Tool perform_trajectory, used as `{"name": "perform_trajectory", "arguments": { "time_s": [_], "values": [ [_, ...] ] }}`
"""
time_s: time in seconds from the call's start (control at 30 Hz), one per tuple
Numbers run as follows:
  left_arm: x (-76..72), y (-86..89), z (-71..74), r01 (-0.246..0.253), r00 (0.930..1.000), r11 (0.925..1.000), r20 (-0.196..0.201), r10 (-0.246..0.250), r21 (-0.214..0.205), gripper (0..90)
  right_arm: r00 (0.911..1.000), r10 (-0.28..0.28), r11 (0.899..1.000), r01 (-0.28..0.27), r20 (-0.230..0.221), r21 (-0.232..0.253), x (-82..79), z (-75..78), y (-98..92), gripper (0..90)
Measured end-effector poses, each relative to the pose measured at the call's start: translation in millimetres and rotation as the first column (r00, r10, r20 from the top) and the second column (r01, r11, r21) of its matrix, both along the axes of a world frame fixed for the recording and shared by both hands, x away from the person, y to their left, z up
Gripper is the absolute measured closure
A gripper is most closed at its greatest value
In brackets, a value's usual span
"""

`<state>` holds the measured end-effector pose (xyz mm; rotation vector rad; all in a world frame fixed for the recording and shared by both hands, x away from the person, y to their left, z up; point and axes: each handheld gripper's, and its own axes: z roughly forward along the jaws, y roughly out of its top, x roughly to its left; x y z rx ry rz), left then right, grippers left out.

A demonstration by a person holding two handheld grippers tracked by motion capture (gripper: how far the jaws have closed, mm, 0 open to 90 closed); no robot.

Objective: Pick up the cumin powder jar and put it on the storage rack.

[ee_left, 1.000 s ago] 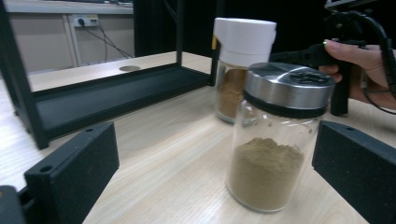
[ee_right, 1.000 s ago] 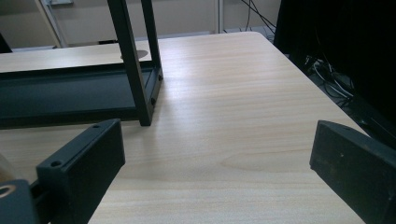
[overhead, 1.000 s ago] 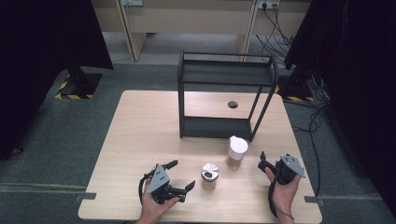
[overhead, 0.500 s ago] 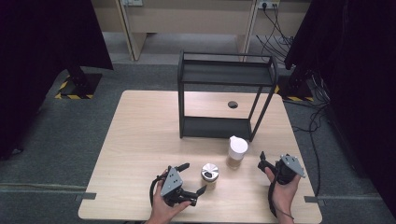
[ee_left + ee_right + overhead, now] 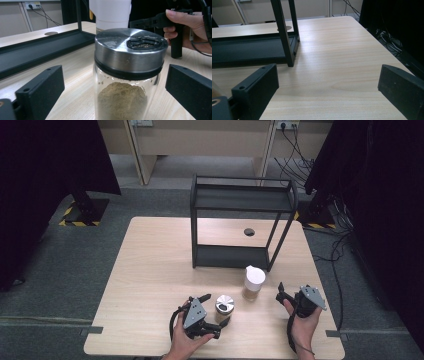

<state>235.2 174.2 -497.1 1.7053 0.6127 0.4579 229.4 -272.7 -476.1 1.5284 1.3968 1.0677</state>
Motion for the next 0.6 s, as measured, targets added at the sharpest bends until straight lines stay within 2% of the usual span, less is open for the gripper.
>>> {"name": "perform_trajectory", "arguments": {
  "time_s": [0.6],
  "values": [
    [1.8, -13.2, 2.8, -0.018, 0.9998, 0.9989, 0.008, 0.018, 0.042, 13.7, 1.0, 0.002, 1.0, -0.002, 0.003, -0.01, -0.4, -0.4, 1.6, 3.4]
  ]
}}
